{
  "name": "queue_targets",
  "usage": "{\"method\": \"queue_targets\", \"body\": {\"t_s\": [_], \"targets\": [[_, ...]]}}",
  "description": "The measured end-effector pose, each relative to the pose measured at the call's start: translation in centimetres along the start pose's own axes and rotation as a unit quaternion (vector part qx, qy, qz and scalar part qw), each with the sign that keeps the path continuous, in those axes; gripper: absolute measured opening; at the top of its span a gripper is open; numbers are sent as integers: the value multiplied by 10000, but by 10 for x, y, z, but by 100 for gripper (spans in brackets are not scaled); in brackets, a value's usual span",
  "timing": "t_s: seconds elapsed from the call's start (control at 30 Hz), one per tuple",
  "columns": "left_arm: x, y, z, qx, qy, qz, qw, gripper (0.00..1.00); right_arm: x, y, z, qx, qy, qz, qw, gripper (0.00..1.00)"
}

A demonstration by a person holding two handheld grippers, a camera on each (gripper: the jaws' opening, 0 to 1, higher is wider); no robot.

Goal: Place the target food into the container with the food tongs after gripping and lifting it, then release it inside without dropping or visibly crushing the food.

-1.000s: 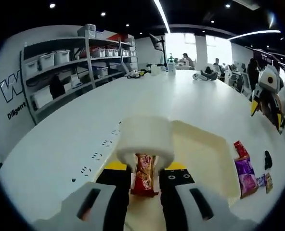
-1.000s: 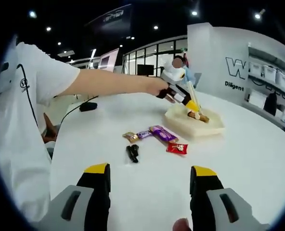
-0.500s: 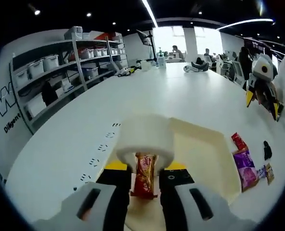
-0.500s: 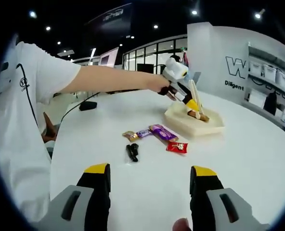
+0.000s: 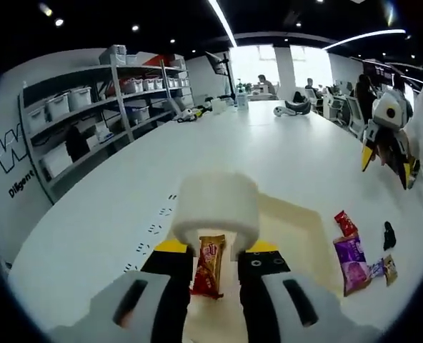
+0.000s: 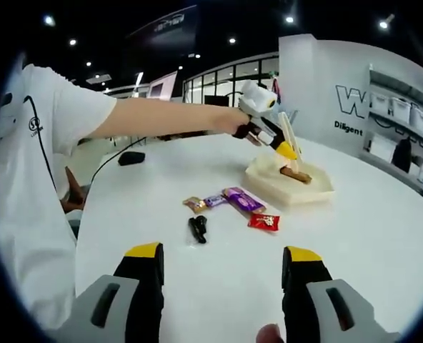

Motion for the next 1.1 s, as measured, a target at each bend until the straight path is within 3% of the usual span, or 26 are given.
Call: {"method": "queue_targets", "body": {"t_s": [0.47, 1.1], "targets": [[29, 37, 33, 182, 216, 546, 9981, 20, 6, -2, -5, 66, 55, 25, 10000, 64], [42, 70, 99, 27, 484, 1059, 9932, 20, 10, -3, -22, 199, 111, 100, 9997, 64]]}}
Point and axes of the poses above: the point that each gripper's makers call its tool centre point, and the gripper's own axes: y roughly backward along the fingers, z roughly to its right, x roughly out of its top, the point moved 1 cm from there along y, roughly backward along the fingers, and after that the axes turned 15 degrees about z, right-handed, at the moved point
